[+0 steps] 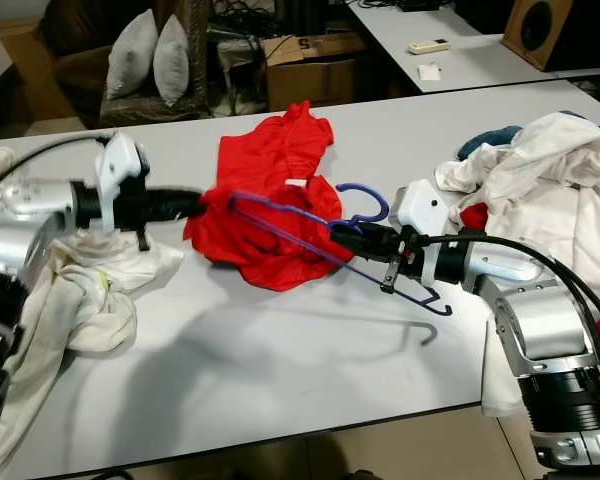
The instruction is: Hang hanger
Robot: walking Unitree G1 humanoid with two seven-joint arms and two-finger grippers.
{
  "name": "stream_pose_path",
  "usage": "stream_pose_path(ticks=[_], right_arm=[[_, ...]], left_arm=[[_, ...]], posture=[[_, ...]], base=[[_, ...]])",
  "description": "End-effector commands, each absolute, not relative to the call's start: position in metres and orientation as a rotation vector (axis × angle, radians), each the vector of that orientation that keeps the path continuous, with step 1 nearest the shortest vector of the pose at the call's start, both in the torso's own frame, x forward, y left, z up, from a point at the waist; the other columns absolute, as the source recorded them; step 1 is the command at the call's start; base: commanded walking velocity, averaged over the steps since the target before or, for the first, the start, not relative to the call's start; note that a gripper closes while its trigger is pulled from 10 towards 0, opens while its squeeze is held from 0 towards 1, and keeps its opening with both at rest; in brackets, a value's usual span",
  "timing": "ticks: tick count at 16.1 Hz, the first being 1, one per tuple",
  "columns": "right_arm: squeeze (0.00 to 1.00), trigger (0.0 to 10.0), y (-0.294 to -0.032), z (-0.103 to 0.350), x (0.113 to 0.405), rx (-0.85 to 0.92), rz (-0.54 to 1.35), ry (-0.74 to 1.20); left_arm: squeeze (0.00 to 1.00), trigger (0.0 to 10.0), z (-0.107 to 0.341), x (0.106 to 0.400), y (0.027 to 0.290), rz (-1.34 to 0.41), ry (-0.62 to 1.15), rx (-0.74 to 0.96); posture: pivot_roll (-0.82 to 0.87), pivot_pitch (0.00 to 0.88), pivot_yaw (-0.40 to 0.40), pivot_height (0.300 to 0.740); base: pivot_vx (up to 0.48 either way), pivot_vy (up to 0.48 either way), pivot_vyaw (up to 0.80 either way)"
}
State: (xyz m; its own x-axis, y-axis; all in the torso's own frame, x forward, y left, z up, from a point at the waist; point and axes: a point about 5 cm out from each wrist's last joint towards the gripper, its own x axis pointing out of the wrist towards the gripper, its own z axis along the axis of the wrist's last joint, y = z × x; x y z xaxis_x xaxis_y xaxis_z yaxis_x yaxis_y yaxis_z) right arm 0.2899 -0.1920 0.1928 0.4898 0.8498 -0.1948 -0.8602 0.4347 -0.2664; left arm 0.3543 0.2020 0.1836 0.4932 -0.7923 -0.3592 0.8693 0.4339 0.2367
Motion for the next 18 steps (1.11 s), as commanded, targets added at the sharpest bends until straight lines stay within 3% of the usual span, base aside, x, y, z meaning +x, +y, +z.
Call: stream_pose_path(ticks=[1, 2, 3, 4, 5, 6, 7, 12, 16, 18], right_arm=[[0.0, 10.0, -0.194, 0.204, 0.292, -0.363, 1.057, -0.006], [0.0, 10.0, -0.195, 0.205, 0.292, -0.364, 1.056, -0.007], [0.0, 10.0, -0.196, 0.205, 0.292, -0.364, 1.055, -0.009], [0.0, 10.0, -0.196, 0.206, 0.291, -0.363, 1.057, -0.011], [0.0, 10.0, -0.195, 0.205, 0.291, -0.359, 1.065, -0.012], [0.0, 10.0, -0.195, 0.205, 0.291, -0.358, 1.065, -0.011], [0.0, 10.0, -0.194, 0.205, 0.291, -0.354, 1.071, -0.012], [0.0, 10.0, -0.196, 0.202, 0.287, -0.403, 1.066, 0.029], [0.0, 10.0, -0.207, 0.193, 0.28, -0.522, 0.915, 0.096], [0.0, 10.0, -0.205, 0.186, 0.267, -0.485, 0.908, 0.12]], left_arm=[[0.0, 10.0, 0.184, 0.354, 0.208, -1.026, 0.224, 0.445], [0.0, 10.0, 0.185, 0.354, 0.209, -1.022, 0.228, 0.415], [1.0, 10.0, 0.187, 0.354, 0.21, -1.02, 0.225, 0.376], [1.0, 10.0, 0.188, 0.354, 0.21, -1.02, 0.217, 0.373], [0.9, 10.0, 0.189, 0.355, 0.209, -1.012, 0.194, 0.385], [0.9, 10.0, 0.188, 0.355, 0.209, -1.015, 0.197, 0.37], [0.0, 10.0, 0.184, 0.356, 0.207, -1.006, 0.205, 0.368], [0.0, 10.0, 0.174, 0.36, 0.215, -0.894, 0.262, 0.459], [0.0, 10.0, 0.179, 0.369, 0.218, -0.73, 0.206, 0.35], [0.0, 10.0, 0.17, 0.362, 0.21, -0.762, 0.205, 0.326]], posture=[[-0.02, 0.0, 0.074, 0.74], [-0.02, 0.0, 0.074, 0.74], [-0.02, 0.0, 0.074, 0.74], [-0.02, 0.0, 0.075, 0.74], [-0.02, 0.0, 0.075, 0.74], [-0.02, 0.0, 0.075, 0.74], [-0.02, 0.0, 0.075, 0.74], [-0.01, 0.0, 0.073, 0.74], [-0.01, 0.0, 0.075, 0.74], [0.0, 0.0, 0.068, 0.74]], base=[[0.0, 0.0, 0.0], [0.0, 0.0, 0.0], [0.0, 0.0, 0.0], [0.0, 0.0, 0.0], [0.0, 0.0, 0.0], [0.0, 0.0, 0.0], [0.0, 0.0, 0.0], [0.0, 0.0, 0.0], [0.0, 0.0, 0.0], [0.0, 0.0, 0.0]])
